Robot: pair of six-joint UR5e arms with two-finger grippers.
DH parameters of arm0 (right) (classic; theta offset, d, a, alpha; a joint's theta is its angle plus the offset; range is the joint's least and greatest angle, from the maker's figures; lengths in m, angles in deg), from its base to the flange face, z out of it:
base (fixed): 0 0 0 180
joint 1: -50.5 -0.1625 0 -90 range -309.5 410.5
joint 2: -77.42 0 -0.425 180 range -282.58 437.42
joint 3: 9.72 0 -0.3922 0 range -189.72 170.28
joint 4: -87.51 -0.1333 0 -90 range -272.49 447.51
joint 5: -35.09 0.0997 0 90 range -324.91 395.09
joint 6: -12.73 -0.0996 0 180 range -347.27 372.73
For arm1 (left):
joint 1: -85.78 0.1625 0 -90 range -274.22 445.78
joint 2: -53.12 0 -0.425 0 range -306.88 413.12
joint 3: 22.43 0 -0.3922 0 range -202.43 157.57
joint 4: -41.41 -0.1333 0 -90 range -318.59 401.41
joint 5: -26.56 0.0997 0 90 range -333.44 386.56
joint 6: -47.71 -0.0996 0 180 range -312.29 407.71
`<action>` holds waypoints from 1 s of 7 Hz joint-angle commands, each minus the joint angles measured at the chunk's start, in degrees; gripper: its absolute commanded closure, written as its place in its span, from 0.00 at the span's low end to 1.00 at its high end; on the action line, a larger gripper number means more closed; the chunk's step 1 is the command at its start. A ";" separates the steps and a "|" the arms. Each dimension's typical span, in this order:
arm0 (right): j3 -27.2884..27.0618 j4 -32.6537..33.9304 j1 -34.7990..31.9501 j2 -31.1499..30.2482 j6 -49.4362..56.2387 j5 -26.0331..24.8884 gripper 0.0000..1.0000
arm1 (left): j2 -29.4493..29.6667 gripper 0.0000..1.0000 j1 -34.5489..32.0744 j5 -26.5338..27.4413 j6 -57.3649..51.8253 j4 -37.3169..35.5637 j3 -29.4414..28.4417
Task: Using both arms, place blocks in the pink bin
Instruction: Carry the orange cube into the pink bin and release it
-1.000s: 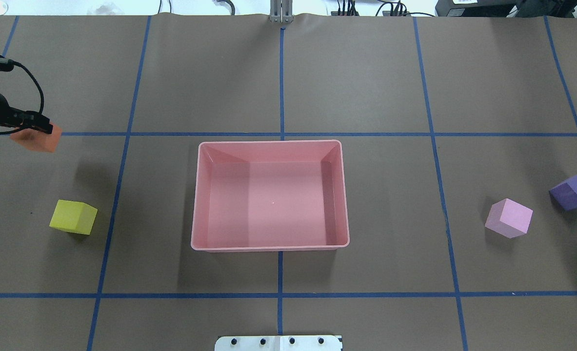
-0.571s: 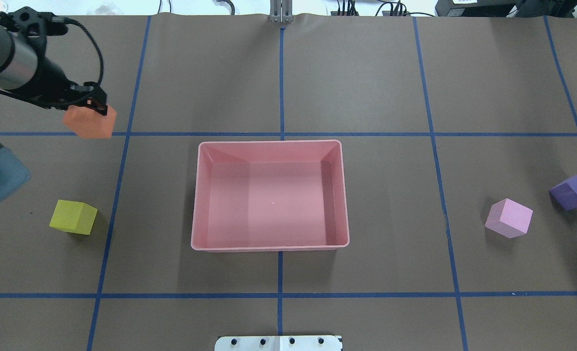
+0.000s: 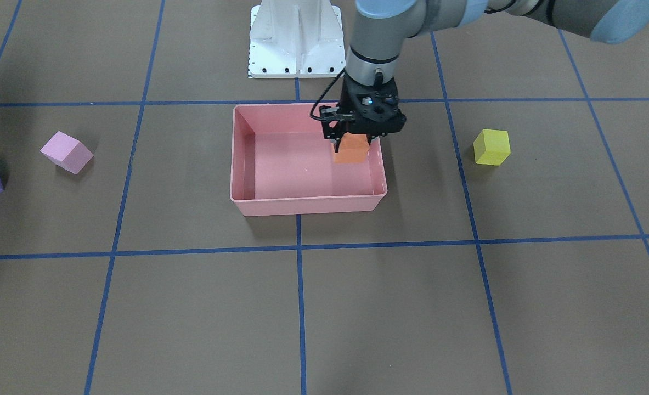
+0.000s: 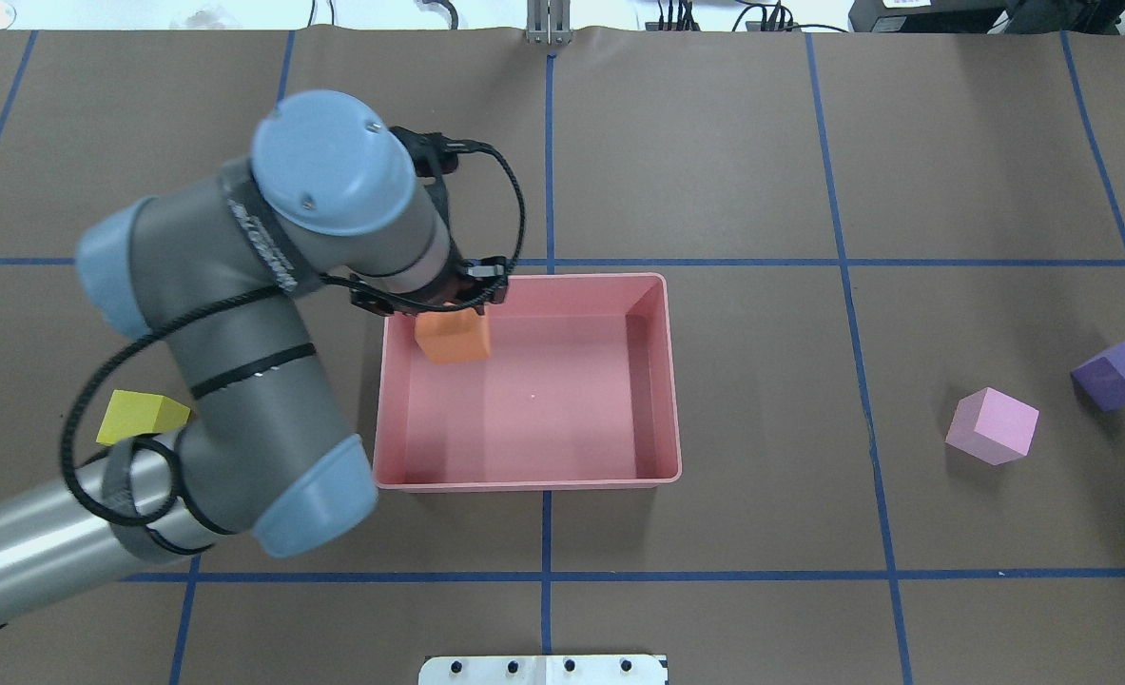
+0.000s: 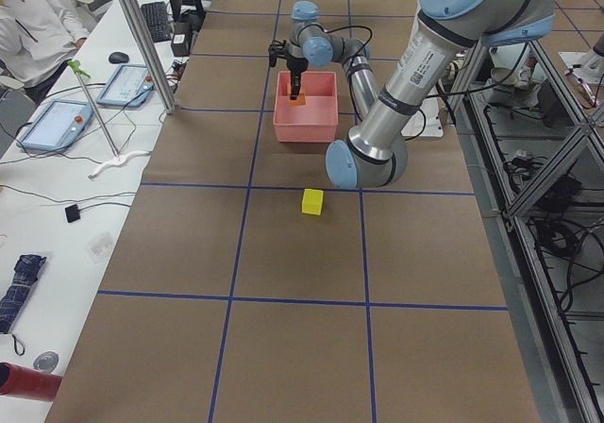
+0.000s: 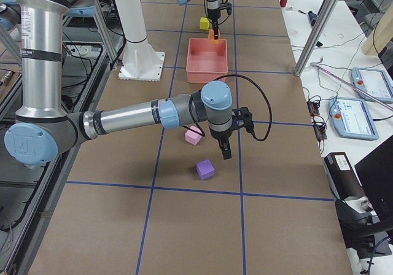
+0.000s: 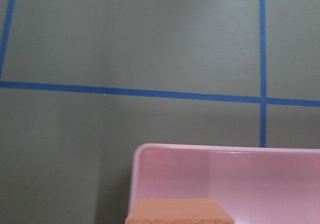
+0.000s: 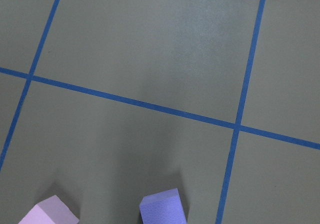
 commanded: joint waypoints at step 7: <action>-3.37 -36.21 24.42 -12.86 -55.52 -15.73 0.01 | -11.82 0.00 -11.93 -2.99 -30.54 -5.29 11.12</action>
